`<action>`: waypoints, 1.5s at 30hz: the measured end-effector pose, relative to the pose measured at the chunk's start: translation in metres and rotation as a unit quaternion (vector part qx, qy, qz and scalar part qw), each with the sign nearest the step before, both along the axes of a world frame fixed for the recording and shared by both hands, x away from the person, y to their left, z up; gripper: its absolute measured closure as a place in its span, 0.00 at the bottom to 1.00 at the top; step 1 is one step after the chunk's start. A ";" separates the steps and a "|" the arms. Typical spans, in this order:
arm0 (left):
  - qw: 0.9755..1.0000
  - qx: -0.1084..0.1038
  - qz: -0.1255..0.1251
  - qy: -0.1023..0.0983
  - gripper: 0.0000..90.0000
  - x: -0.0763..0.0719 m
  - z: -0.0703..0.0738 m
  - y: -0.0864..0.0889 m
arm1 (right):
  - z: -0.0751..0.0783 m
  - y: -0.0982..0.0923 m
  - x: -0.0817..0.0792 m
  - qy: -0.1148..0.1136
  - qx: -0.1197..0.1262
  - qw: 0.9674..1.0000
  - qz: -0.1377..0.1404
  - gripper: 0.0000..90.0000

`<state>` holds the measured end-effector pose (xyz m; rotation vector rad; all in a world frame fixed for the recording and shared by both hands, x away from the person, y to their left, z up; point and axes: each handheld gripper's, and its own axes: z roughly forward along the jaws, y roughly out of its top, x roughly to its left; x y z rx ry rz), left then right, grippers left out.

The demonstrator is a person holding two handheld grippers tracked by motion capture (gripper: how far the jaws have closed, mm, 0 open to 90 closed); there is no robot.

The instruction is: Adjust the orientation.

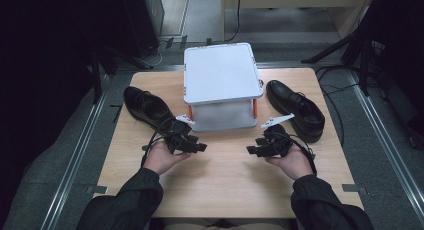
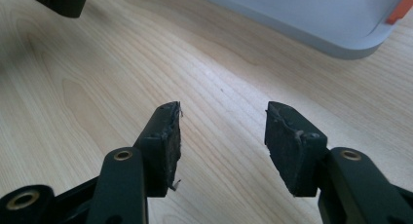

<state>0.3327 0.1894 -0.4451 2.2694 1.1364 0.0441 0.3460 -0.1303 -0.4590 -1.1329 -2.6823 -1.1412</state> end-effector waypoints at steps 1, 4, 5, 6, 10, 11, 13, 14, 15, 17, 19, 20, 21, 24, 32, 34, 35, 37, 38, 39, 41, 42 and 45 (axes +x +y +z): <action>1.000 0.003 -0.002 -0.001 0.51 0.000 0.000 0.000 | 0.000 0.001 0.000 -0.003 -0.002 1.000 0.005 0.53; 1.000 0.012 -0.006 0.004 0.51 0.000 -0.002 -0.002 | -0.001 0.003 -0.001 -0.007 -0.005 1.000 0.016 0.53; 1.000 0.013 -0.007 0.006 0.51 -0.001 -0.002 -0.002 | -0.002 0.003 -0.001 -0.008 -0.007 1.000 0.016 0.53; 1.000 0.013 -0.005 0.008 0.51 0.000 -0.003 -0.002 | -0.002 0.004 -0.002 -0.007 -0.010 1.000 0.015 0.53; 1.000 0.004 -0.002 0.006 0.50 0.001 -0.002 -0.002 | -0.003 0.005 -0.001 0.002 -0.023 1.000 0.006 0.52; 1.000 0.002 -0.002 0.008 0.49 0.002 -0.002 -0.001 | -0.003 0.006 -0.001 -0.003 -0.027 1.000 0.006 0.52; 1.000 0.003 -0.002 0.009 0.49 0.004 -0.002 -0.001 | -0.003 0.006 -0.002 -0.002 -0.014 1.000 0.014 0.55; 1.000 0.005 -0.003 0.010 0.49 0.004 -0.003 -0.001 | -0.003 0.005 -0.002 -0.003 -0.012 1.000 0.017 0.56; 1.000 0.005 -0.003 0.010 0.49 0.004 -0.003 -0.001 | -0.003 0.005 -0.002 -0.003 -0.012 1.000 0.017 0.56; 1.000 0.009 -0.004 0.008 0.49 0.004 -0.002 0.000 | -0.002 0.006 -0.004 -0.010 -0.006 1.000 0.026 0.59; 1.000 0.013 -0.004 0.008 0.49 0.004 -0.003 -0.001 | -0.002 0.007 -0.005 -0.010 -0.007 1.000 0.027 0.59; 1.000 0.014 -0.004 0.007 0.49 0.003 -0.002 -0.001 | -0.002 0.007 -0.005 -0.005 -0.010 1.000 0.023 0.58; 1.000 0.014 -0.004 0.007 0.49 0.003 -0.002 -0.001 | -0.002 0.007 -0.005 -0.005 -0.010 1.000 0.023 0.58; 1.000 0.014 -0.005 0.006 0.50 0.004 -0.002 0.000 | -0.002 0.007 -0.003 0.014 -0.015 1.000 0.005 0.58; 1.000 0.013 -0.003 0.005 0.51 0.005 0.000 0.004 | 0.001 0.005 -0.002 0.025 -0.003 1.000 0.011 0.62; 1.000 0.012 -0.004 0.005 0.52 0.005 0.001 0.006 | 0.002 0.004 -0.001 0.018 -0.002 1.000 0.012 0.62; 1.000 0.012 -0.004 0.005 0.52 0.005 0.001 0.006 | 0.002 0.004 -0.001 0.018 -0.002 1.000 0.012 0.62; 1.000 0.014 -0.004 0.007 0.52 0.005 0.001 0.008 | 0.003 0.003 -0.001 0.016 0.002 1.000 0.009 0.62; 1.000 0.014 -0.004 0.007 0.52 0.005 0.001 0.008 | 0.003 0.003 -0.001 0.016 0.002 1.000 0.009 0.62; 1.000 0.015 -0.004 0.009 0.52 0.005 0.002 0.009 | 0.003 0.003 -0.001 0.017 0.002 1.000 0.010 0.62; 1.000 0.018 -0.002 0.012 0.52 0.006 0.002 0.010 | 0.003 0.002 -0.001 0.017 0.001 1.000 0.009 0.61; 1.000 0.018 -0.003 0.014 0.52 0.006 0.003 0.011 | 0.003 0.002 -0.001 0.017 0.000 1.000 0.009 0.61; 1.000 0.019 -0.002 0.013 0.52 0.006 0.006 0.014 | 0.002 0.002 -0.002 0.018 -0.003 1.000 0.011 0.59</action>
